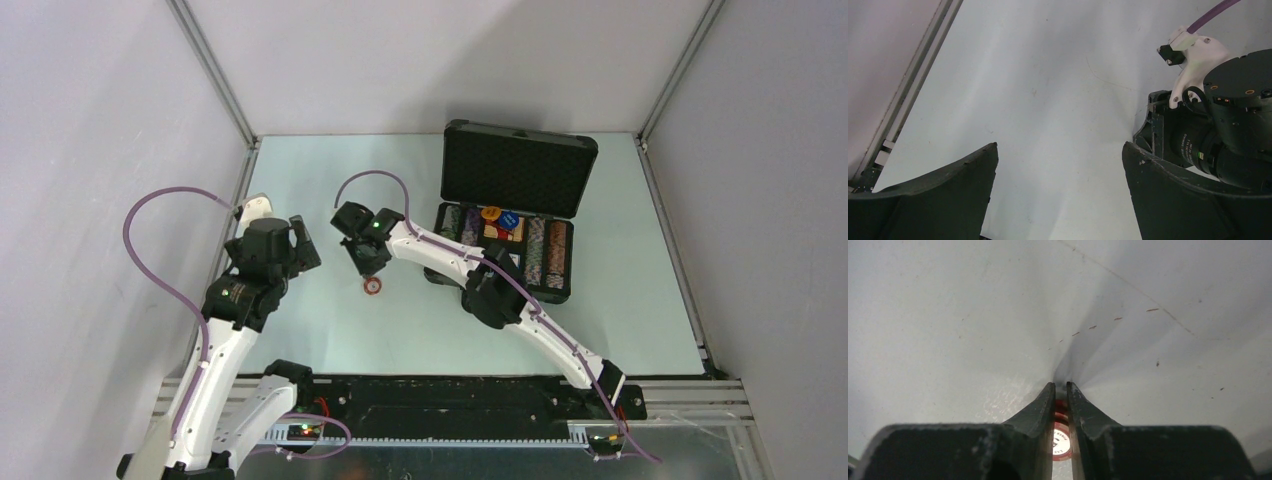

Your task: Pack up texas hold em set

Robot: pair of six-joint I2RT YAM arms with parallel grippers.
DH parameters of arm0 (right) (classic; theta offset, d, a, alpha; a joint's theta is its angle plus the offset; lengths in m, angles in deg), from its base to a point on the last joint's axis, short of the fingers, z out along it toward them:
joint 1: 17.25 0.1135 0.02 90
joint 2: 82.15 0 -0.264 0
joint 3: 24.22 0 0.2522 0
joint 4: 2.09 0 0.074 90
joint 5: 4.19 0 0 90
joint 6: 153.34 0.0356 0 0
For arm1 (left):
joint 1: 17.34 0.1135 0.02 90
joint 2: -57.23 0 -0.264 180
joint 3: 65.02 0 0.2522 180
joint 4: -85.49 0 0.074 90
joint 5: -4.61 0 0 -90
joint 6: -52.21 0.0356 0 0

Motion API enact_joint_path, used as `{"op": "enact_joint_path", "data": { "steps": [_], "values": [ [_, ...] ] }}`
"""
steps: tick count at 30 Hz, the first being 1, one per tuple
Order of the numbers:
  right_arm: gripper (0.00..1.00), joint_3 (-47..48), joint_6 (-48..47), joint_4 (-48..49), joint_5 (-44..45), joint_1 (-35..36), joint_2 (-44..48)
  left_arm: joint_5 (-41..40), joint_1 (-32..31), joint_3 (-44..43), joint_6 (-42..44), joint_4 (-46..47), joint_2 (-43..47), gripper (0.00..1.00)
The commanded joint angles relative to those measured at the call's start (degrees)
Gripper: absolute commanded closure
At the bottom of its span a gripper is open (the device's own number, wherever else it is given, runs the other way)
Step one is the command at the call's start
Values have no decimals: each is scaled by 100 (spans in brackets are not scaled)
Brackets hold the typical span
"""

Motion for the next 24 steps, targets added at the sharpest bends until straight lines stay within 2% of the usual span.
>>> {"op": "enact_joint_path", "data": {
  "steps": [1, 3, 8, 13, 16, 24],
  "values": [
    [79, -126, 90, -59, 643, -123, 112, -27, 59, 21, 72, 123, 21, 2],
    [76, -212, 197, 132, 882, -235, 191, -28, 59, 22, 79, 117, 20, 2],
    [77, -270, 342, 197, 1135, -580, 366, -20, 55, 26, 74, 119, 6, 2],
    [85, -1011, 146, 174, 971, -765, 689, -19, 60, 20, 79, 115, 2, 2],
    [90, -1432, 61, 149, 634, -678, 865, -25, 64, 20, 83, 115, 1, 2],
    [97, -2733, 264, 231, 632, -169, 1395, -9, 63, 24, 81, 115, -2, 2]
  ]
}}
